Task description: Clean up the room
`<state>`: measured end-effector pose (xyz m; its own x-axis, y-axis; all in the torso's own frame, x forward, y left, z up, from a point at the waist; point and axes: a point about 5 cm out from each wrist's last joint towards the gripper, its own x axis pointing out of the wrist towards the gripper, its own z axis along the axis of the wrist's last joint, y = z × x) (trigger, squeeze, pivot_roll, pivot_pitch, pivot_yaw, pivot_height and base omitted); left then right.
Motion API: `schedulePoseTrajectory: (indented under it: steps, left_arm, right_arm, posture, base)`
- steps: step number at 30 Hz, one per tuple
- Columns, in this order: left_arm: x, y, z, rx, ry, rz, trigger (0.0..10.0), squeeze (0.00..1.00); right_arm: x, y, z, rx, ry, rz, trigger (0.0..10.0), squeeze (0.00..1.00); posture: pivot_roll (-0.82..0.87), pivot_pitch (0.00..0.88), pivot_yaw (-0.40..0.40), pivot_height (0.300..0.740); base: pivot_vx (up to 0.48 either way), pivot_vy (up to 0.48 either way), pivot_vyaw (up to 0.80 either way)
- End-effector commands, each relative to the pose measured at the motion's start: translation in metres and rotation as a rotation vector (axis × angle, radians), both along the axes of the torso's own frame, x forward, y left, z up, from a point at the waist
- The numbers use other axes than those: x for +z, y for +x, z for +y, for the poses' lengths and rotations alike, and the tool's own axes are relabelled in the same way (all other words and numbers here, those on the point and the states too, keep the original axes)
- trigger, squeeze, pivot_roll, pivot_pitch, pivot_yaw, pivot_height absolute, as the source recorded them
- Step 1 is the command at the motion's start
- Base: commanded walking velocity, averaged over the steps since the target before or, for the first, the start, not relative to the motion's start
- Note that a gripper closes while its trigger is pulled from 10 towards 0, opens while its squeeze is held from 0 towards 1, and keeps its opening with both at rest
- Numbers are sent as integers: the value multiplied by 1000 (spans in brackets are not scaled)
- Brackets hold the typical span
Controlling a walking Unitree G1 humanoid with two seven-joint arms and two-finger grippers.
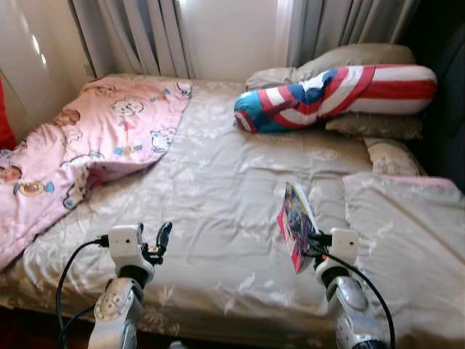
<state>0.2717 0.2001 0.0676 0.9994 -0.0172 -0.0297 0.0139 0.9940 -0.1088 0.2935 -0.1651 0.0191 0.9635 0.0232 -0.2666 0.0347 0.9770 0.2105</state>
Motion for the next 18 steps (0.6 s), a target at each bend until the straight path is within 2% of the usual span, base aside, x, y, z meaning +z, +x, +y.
schedulePoseTrajectory:
  steps: [1, 3, 10, 13, 18]
  left_arm:
    - [2, -1, 2, -6, 10, 8, 10000, 0]
    - [2, -2, 2, -6, 12, 10, 10000, 0]
    - [5, -11, 7, 4, 23, 14, 10000, 0]
    - [7, -16, 9, 6, 27, 17, 10000, 0]
    - [11, -24, 10, 8, 35, 23, 10000, 0]
  right_arm:
    - [10, 11, 2, -20, 52, -37, 10000, 0]
    - [10, 14, 3, -21, 75, -31, 10000, 0]
    - [14, 28, 7, -65, 261, 10, 10000, 0]
    - [17, 34, 12, -39, 309, 22, 10000, 0]
    - [26, 43, 17, -2, 323, 20, 10000, 0]
  posture:
    - [42, 75, 4, 657]
    - [51, 88, 7, 657]
    - [88, 131, 18, 657]
    - [107, 152, 23, 657]
    - [136, 189, 29, 657]
  base:
    - [0, 0, 0]
    - [0, 0, 0]
    - [0, 0, 0]
    - [0, 0, 0]
    - [0, 0, 0]
